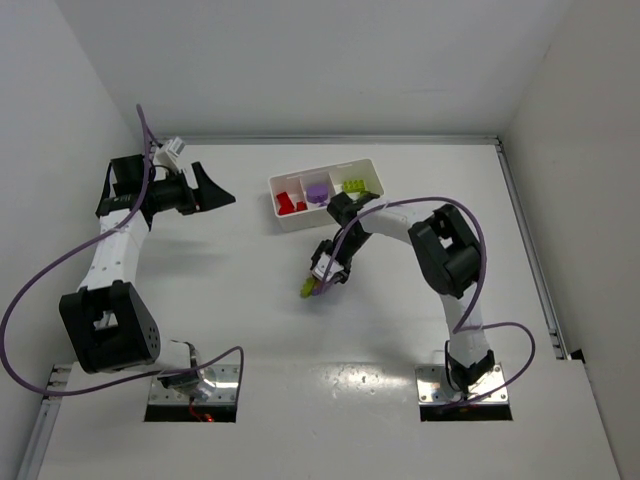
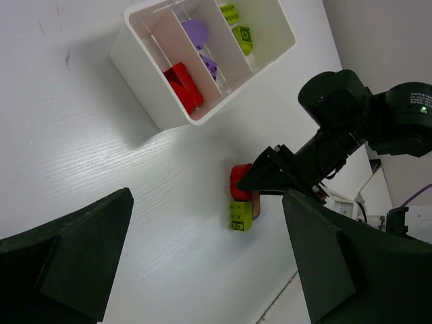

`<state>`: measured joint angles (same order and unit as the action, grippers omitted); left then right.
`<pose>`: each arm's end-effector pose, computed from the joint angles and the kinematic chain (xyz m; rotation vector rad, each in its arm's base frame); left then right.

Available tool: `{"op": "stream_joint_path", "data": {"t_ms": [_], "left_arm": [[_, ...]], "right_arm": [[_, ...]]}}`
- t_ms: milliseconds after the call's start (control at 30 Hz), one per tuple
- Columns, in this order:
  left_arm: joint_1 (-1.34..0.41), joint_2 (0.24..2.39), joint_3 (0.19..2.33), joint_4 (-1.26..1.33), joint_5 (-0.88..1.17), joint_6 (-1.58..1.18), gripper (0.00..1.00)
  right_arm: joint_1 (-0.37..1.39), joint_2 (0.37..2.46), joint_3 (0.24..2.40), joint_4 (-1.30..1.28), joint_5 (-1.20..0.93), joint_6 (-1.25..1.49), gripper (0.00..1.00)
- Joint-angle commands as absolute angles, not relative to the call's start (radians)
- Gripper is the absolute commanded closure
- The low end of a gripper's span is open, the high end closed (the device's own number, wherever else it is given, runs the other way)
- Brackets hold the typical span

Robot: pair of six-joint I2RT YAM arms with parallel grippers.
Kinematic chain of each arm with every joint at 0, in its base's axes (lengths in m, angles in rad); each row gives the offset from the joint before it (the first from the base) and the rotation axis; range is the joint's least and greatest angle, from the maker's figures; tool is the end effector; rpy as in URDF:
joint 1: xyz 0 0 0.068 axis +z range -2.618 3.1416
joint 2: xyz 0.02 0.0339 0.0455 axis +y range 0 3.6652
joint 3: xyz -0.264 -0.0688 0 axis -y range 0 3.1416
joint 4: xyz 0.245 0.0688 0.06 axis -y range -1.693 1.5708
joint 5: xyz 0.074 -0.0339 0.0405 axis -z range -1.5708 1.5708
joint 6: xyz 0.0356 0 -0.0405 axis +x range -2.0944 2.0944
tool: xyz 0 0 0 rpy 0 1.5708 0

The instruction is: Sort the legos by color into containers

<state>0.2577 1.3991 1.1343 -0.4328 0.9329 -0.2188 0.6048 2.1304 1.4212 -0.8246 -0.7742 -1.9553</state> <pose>0.2974 0.0488 0.3063 -0.0158 2.1175 -1.0190 0.3057 0.2416 0.1238 -2.4213 0.7047 0.7733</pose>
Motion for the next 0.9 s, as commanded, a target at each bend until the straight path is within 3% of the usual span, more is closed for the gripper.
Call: {"op": "stream_joint_path", "data": {"t_ms": [0, 100, 167, 233, 333, 567, 867], "left_arm": [[0.272, 1.405, 1.132, -0.41, 0.972, -0.218, 0.0], [0.272, 1.414, 1.132, -0.41, 0.973, -0.218, 0.0], [0.272, 1.423, 1.132, -0.41, 0.982, -0.218, 0.0], [0.272, 1.433, 1.132, -0.41, 0.982, -0.218, 0.0], [0.272, 1.433, 1.132, -0.41, 0.991, -0.218, 0.0], [0.272, 1.451, 1.141, -0.4, 1.0, -0.227, 0.0], [0.281, 1.442, 1.132, -0.4, 1.0, -0.227, 0.0]], "right_arm": [[0.611, 2.049, 1.416, -0.907, -0.854, -2.083, 0.5], [0.611, 2.005, 1.393, -0.931, -0.884, -2.083, 0.4], [0.611, 1.976, 1.368, -0.945, -0.894, -2.083, 0.27], [0.611, 1.967, 1.348, -0.93, -0.874, -2.083, 0.22], [0.586, 1.976, 1.358, -0.92, -0.842, -2.083, 0.22], [0.555, 2.046, 1.413, -0.85, -0.779, -2.083, 0.43], [0.546, 2.109, 1.48, -0.85, -0.769, -2.083, 0.44]]}}
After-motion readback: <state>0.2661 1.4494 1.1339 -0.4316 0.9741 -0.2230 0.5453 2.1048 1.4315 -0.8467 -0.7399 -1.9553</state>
